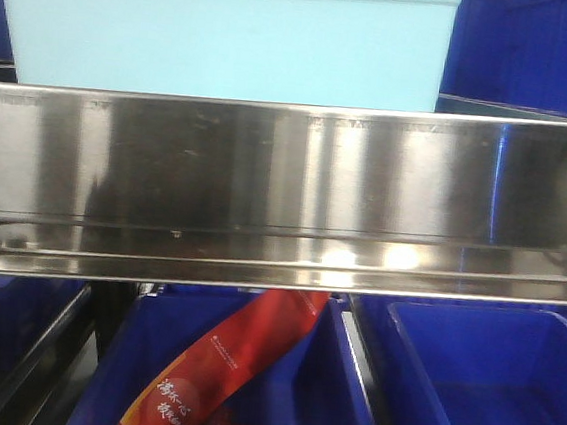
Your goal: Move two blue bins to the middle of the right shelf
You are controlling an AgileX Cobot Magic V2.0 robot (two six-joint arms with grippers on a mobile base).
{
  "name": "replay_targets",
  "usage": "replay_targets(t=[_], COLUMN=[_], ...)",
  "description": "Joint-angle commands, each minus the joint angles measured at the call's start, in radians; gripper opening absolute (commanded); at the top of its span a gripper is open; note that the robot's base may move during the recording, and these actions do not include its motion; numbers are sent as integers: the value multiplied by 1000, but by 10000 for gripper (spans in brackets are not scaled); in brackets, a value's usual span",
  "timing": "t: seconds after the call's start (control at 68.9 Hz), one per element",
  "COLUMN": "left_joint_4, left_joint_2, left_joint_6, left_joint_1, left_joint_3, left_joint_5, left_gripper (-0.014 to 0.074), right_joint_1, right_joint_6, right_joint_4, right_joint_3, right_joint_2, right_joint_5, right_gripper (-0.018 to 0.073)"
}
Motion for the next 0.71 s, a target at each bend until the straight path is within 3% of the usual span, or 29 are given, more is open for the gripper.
replay_targets(t=[0.0, 0.697], left_joint_4=[-8, -8], left_joint_2=[-6, -6], left_joint_6=[0, 0], left_joint_1=[1, 1], left_joint_3=[-2, -2], left_joint_5=[-16, -16], left_gripper=[-111, -111], right_joint_1=[-5, -5], right_joint_6=[0, 0], right_joint_4=[6, 6], right_joint_3=[0, 0], right_joint_2=[-5, -5], right_joint_5=[-15, -17], right_gripper=[-167, -167])
